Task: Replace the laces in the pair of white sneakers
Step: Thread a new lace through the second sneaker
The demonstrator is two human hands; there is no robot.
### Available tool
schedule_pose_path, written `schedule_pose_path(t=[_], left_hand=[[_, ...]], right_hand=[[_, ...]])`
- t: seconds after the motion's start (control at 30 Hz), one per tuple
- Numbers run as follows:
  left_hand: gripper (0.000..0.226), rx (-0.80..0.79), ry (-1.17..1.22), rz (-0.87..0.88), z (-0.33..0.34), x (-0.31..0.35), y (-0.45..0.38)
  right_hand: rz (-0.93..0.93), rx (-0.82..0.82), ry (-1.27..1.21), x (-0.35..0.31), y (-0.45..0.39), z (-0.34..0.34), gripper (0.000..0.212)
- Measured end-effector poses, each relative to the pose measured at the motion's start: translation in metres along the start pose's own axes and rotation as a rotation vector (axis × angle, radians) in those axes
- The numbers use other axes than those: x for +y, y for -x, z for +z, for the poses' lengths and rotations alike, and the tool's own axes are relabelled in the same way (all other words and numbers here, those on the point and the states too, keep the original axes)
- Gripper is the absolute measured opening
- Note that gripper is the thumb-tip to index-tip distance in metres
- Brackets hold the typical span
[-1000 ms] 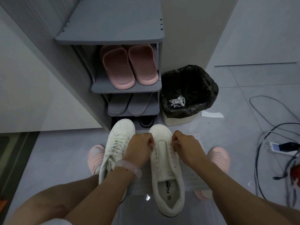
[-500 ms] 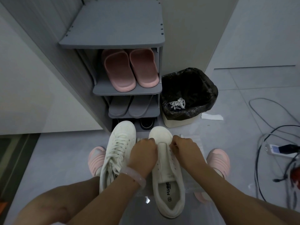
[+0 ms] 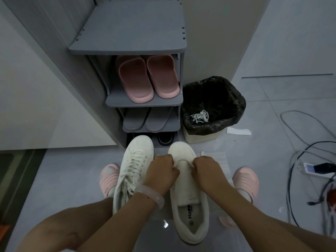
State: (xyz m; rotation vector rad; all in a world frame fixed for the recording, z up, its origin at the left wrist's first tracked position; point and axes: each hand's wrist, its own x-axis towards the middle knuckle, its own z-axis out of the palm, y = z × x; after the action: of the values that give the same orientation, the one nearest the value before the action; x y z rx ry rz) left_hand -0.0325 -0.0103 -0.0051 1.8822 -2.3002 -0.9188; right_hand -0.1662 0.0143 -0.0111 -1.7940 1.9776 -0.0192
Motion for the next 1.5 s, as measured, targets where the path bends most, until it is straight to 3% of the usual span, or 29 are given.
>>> schedule_pose_path(t=[0.13,0.3,0.57,0.73,0.83,1.0,1.07,1.2,1.27,1.33,1.5], left_hand=[[0.031,0.148,-0.27,0.224,0.009,0.009,-0.006],[0.029,0.072,-0.24,0.167,0.018,0.022,-0.012],[0.024,0.143,-0.01,0.018,0.03,0.024,-0.001],[0.026,0.154,-0.097,0.028,0.03,0.024,-0.007],[0.026,0.178,-0.166,0.108,0.03,0.024,-0.008],[0.025,0.188,-0.379,0.201,0.012,0.016,-0.001],[0.024,0.246,-0.384,0.173,-0.008,0.009,0.001],[0.006,0.521,-0.162,0.217,-0.06,-0.005,0.006],[0.001,0.439,-0.176,0.248,-0.063,-0.008,0.009],[0.012,0.306,-0.181,0.242,-0.05,-0.006,0.01],[0.02,0.212,-0.141,0.28,-0.015,0.004,0.006]], right_hand=[[0.032,-0.027,-0.067,0.007,0.0,-0.002,0.029],[0.031,-0.015,-0.108,0.005,0.003,-0.001,0.024],[0.067,-0.057,-0.162,0.007,-0.001,0.0,0.022],[0.048,-0.024,-0.16,0.004,0.003,0.0,0.023],[-0.021,0.014,-0.133,0.001,0.007,-0.002,0.037],[-0.013,-0.002,-0.076,-0.007,0.01,-0.002,0.04],[0.032,0.022,-0.024,-0.006,0.011,-0.004,0.04],[0.102,-0.001,0.037,0.0,0.015,-0.008,0.031],[0.107,-0.005,0.049,-0.002,0.019,-0.007,0.029],[0.11,0.005,0.008,-0.006,0.019,-0.008,0.032],[0.025,0.112,-0.006,-0.006,0.015,-0.007,0.043]])
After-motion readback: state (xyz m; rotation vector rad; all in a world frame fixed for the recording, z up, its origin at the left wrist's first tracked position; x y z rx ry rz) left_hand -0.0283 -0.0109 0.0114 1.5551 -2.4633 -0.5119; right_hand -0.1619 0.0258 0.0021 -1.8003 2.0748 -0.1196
